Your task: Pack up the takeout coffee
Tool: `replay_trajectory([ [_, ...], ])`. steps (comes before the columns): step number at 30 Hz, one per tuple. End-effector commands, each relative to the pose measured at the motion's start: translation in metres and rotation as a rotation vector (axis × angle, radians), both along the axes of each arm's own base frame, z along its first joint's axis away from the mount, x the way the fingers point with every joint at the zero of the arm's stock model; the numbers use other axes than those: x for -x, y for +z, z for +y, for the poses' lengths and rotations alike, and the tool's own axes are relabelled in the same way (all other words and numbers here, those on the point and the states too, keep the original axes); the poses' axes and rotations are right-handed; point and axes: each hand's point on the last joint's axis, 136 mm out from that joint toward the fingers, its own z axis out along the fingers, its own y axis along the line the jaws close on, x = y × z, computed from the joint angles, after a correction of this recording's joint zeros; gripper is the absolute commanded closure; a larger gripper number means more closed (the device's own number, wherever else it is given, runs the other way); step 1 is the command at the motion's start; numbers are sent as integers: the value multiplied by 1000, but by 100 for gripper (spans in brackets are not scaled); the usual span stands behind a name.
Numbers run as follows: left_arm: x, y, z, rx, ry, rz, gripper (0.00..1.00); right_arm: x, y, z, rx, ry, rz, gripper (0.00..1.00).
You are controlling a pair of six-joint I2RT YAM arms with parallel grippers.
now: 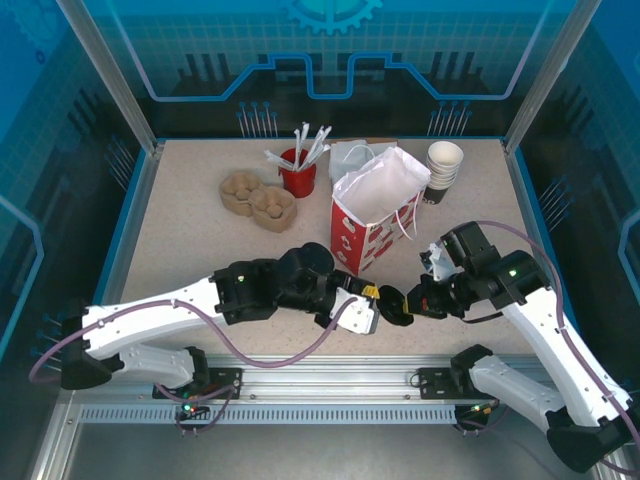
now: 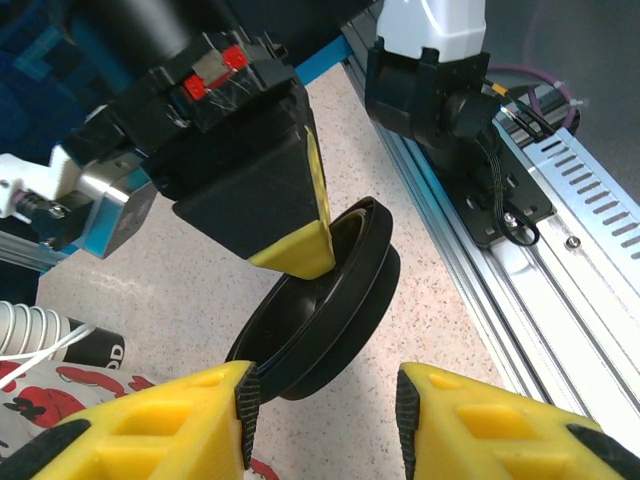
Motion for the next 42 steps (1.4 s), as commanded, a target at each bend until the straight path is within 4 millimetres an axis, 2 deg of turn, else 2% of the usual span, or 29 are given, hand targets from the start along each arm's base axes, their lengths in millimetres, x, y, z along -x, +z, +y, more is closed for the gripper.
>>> replay_trajectory([
  [1,5,4,-3,-24,-53,-25,57,2,-2,2,-21,19,10,100],
  [17,-2,-7,-13,-97,-59,-52,63,4,-8,5,-20,39,28,100],
  [26,-6,-20,-13,-161,-55,-83,67,4,-6,9,-28,49,31,100],
  [38,-22,-36,-10,-249,-18,-192,68,2,-2,13,-41,54,33,100],
  [42,-25,-38,-11,-262,-12,-206,73,2,0,14,-48,57,31,100],
])
